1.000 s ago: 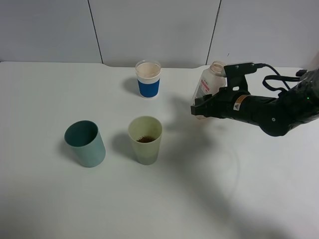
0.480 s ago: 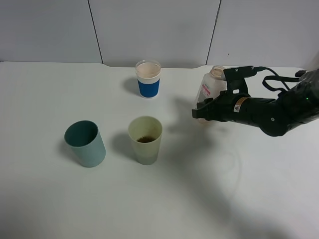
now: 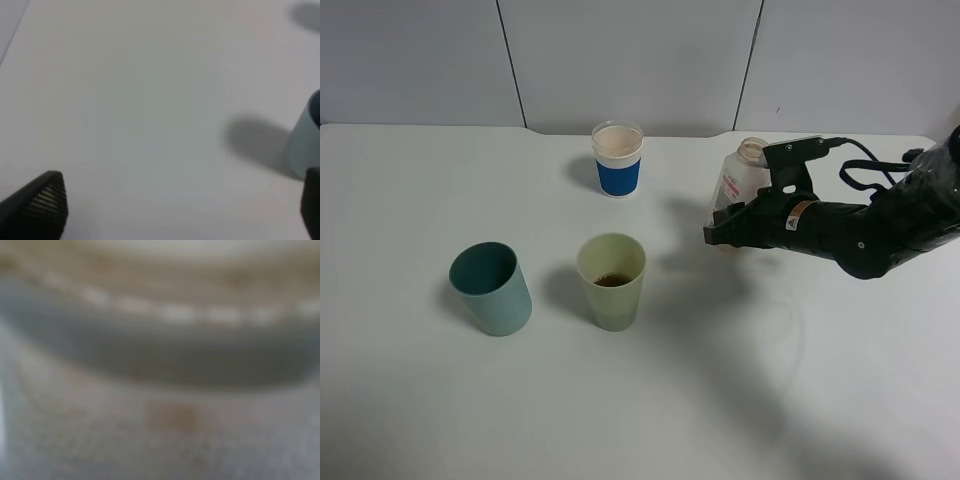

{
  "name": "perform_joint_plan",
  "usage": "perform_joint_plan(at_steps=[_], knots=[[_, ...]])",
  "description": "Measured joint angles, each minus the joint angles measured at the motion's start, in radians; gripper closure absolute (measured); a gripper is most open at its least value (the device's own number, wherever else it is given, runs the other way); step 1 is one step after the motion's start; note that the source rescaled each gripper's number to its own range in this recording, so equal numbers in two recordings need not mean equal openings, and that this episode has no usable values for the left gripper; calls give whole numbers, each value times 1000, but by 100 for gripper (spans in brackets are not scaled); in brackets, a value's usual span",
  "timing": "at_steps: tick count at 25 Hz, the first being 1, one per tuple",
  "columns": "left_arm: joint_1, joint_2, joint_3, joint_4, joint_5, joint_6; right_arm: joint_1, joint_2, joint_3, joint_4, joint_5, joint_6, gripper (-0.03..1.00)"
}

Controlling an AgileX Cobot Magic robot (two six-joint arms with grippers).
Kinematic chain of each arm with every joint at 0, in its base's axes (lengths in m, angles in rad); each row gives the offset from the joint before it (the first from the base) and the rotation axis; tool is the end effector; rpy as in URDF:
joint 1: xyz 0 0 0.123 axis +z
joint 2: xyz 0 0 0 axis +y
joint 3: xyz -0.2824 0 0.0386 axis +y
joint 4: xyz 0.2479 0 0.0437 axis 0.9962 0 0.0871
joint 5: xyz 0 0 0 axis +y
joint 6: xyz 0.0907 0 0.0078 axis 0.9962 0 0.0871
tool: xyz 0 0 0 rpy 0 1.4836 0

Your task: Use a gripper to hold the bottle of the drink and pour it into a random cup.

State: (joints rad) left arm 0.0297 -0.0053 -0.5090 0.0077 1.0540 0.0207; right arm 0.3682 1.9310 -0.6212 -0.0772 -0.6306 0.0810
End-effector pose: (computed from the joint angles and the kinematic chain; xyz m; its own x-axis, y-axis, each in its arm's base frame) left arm -0.0065 0.0004 0.2802 -0.4378 0.0115 -0.8990 -0.0250 0.9994 0.0250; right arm 0.2944 0.1180 0.0945 -0.5290 -0.1842 -0.8284 -0.3850 0.9220 0.0408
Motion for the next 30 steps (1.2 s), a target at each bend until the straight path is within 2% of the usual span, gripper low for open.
perform_joint_plan(at_steps=[10, 11, 13, 15, 17, 20, 23, 30], knots=[[0, 0, 0, 0, 0, 0, 0, 0, -3, 0, 23, -1, 95], [0, 0, 0, 0, 0, 0, 0, 0, -3, 0, 24, -1, 91], [0, 0, 0, 0, 0, 0, 0, 0, -3, -1, 53, -1, 77], [0, 0, 0, 0, 0, 0, -1, 10, 1, 0, 90, -1, 55], [0, 0, 0, 0, 0, 0, -1, 12, 1, 0, 84, -3, 28], [0, 0, 0, 0, 0, 0, -1, 12, 1, 0, 84, -4, 6], [0, 0, 0, 0, 0, 0, -1, 12, 1, -3, 84, -4, 1], [0, 0, 0, 0, 0, 0, 8, 8, 1, -7, 85, -4, -1]])
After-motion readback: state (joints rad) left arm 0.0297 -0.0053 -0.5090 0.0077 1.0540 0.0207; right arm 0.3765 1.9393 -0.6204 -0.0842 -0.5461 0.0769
